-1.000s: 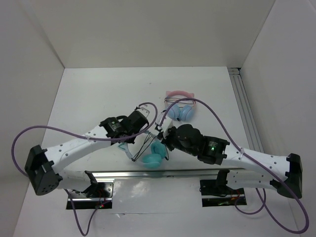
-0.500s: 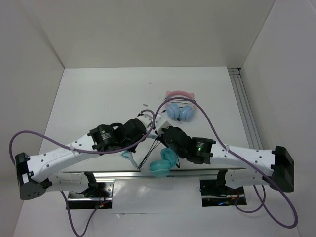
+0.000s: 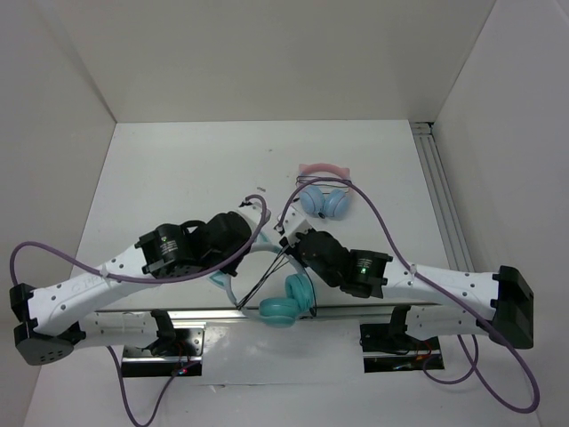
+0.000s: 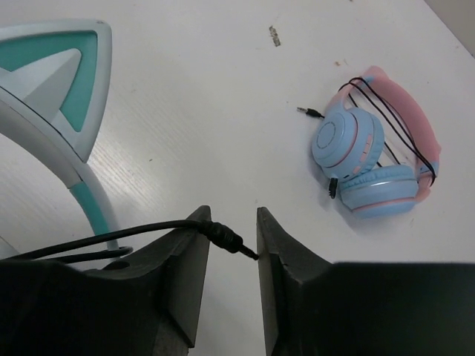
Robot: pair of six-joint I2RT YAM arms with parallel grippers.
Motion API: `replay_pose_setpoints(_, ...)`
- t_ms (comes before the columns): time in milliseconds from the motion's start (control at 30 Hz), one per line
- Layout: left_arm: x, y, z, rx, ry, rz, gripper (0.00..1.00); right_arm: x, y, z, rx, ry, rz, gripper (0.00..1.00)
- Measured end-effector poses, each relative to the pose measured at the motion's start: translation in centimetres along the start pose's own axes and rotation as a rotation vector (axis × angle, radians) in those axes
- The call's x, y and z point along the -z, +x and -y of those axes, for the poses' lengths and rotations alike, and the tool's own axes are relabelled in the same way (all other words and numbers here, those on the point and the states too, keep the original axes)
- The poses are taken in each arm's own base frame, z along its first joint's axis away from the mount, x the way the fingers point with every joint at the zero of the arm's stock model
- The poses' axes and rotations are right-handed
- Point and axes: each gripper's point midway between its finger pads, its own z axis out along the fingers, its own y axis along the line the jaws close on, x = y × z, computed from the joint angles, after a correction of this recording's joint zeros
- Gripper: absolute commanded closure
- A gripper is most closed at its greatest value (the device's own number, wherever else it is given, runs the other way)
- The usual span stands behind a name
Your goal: Wrap the headphones
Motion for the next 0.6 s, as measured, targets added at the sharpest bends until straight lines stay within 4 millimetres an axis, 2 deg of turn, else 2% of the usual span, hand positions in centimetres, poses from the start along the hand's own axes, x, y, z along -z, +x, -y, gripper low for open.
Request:
replay_pose_setpoints(167, 0.3, 0.5, -0.1, -0.009, 0.003, -0.015, 1.00, 0.0, 0.1, -0.6, 0.000, -0.035, 0.003, 0.60)
replay_pose_setpoints(267, 0.4, 0.5, -0.6, -0.011, -0.022, -0.018, 1.00, 0.0, 0.1, -0.6, -0.001, -0.033, 0.002, 0.51)
replay_pose_setpoints(433, 1.2, 0.1, -1.0, -0.012, -0.037, -0.010, 1.00, -0.3, 0.4, 0.3, -0.008, -0.002, -0.008, 0.47)
replay_pose_setpoints(500, 1.6, -0.4, -1.1, -0.009, -0.038, 0.003, 1.00, -0.5, 0.8, 0.8, -0.015, 0.014, -0.017, 0.37)
replay_pose_setpoints(600, 2.4, -1.3, -1.3, -0.002, -0.042, 0.028, 1.00, -0.8, 1.2, 1.5, -0.028, 0.029, -0.024, 0.36)
